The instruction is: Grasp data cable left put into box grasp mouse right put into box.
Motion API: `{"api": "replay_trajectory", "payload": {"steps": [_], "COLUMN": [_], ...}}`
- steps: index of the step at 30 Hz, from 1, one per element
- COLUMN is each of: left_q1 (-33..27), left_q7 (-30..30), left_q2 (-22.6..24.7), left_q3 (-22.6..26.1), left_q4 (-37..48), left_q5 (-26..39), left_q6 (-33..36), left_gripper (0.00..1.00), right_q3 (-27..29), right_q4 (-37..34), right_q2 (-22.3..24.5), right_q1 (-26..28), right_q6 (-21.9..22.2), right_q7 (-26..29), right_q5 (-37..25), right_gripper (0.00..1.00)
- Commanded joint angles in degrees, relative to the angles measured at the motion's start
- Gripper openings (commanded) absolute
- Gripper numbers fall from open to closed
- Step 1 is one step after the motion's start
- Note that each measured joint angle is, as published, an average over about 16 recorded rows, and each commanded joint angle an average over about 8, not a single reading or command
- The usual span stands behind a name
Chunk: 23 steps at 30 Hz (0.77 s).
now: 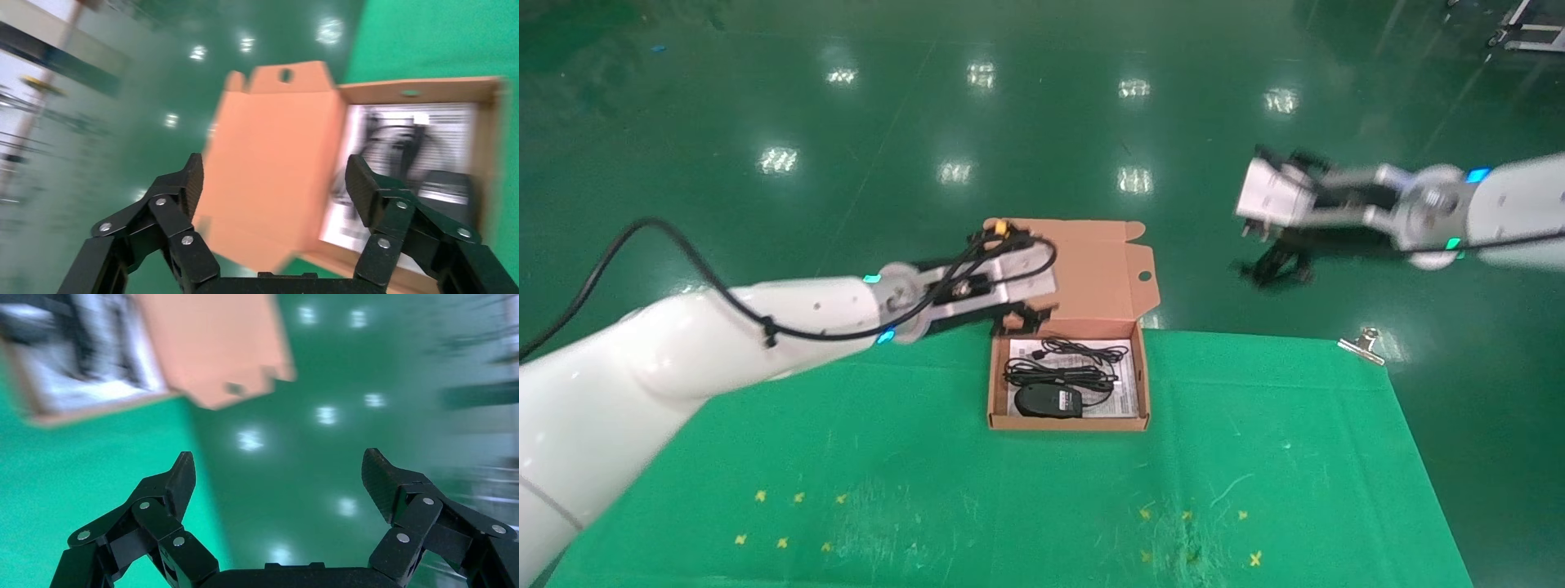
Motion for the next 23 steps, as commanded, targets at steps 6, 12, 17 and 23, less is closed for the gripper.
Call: {"api": "replay_trajectory", "payload": {"steps": [6, 12, 17, 23], "left_q1": [3.3, 6.2, 8.6, 10.8], "left_q7": [-1.3, -2.4, -3.3, -4.2], "left_q2": [-4.4, -8.4, -11.7, -14.7], "left_q3": [-5.5, -10.3, -14.4, -18.0], "left_q4": [-3.3, -6.3, -8.8, -11.0], "left_q5": [-5.7, -10.7, -15.0, -18.8], "left_q6": [7.0, 13.1, 18.3, 23.0], "left_gripper": [1.0, 1.0, 1.0, 1.0], "right_q3": [6.1, 11.4, 15.9, 19.9], "right_q4": [2.3, 4.3, 6.0, 7.6], "right_q2": [1.9, 3.5, 4.9, 6.2], "right_q1": [-5.1, -9.5, -13.3, -16.6], "right_q6": [-5.0, -9.5, -13.2, -16.5], "right_q7": [-1.2, -2.2, -3.0, -3.8], "right_q5": [6.9, 13.0, 18.0, 22.6], "right_gripper": [1.0, 1.0, 1.0, 1.0]}}
